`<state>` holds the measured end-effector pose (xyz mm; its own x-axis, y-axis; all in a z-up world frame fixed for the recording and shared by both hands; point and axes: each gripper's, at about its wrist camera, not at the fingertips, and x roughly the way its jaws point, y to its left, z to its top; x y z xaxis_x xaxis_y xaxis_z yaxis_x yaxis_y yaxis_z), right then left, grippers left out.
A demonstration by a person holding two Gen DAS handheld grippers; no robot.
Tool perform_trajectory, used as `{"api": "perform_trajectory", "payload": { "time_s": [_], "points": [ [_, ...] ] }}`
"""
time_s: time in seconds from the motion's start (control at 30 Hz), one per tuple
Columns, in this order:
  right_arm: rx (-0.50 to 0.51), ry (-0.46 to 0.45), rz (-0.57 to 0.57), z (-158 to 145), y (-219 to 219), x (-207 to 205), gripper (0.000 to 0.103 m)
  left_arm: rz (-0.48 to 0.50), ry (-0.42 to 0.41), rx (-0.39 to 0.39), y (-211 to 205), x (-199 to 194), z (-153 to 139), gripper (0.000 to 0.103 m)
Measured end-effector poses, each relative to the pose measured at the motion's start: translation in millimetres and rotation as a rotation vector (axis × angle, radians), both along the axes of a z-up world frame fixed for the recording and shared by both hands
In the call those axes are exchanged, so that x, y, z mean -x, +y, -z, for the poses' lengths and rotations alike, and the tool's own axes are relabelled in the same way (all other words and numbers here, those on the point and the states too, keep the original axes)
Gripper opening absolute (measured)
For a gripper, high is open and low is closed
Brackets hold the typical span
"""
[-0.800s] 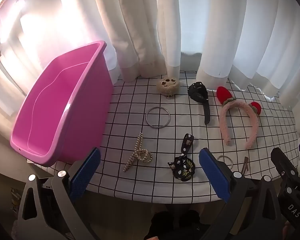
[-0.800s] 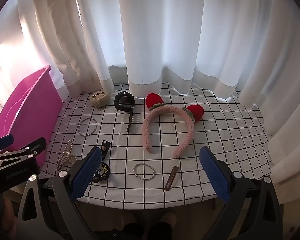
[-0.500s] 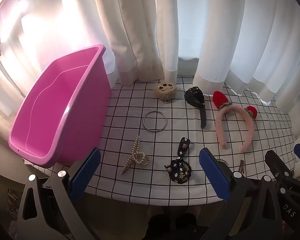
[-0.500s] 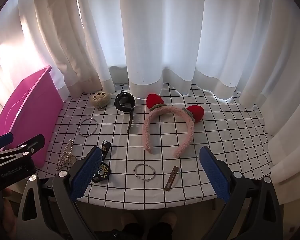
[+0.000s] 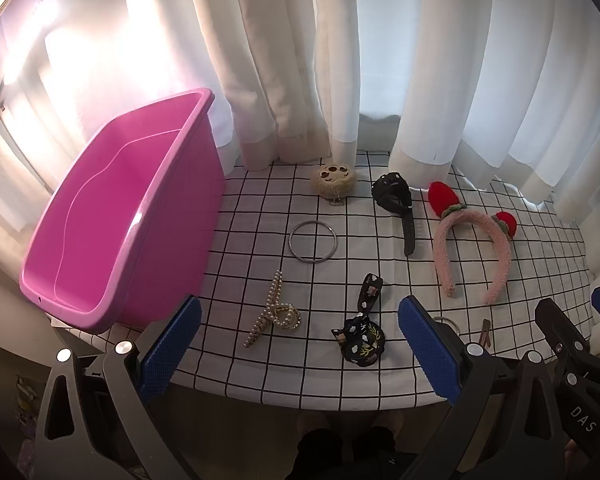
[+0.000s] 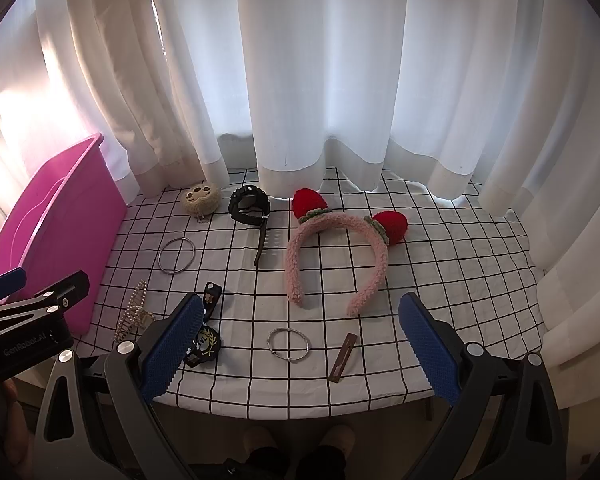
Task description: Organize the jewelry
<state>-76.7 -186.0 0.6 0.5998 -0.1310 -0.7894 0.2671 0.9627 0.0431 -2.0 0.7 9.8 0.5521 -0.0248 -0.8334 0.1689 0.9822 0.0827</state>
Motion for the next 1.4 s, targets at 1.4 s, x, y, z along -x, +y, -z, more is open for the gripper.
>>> {"api": "perform_trajectory", "payload": {
  "time_s": [1.4],
  "points": [
    [-0.010, -0.012, -0.017, -1, -15, 0, 0.094, -0.006, 0.006, 0.000, -15, 4, 6, 0.097]
  ]
}}
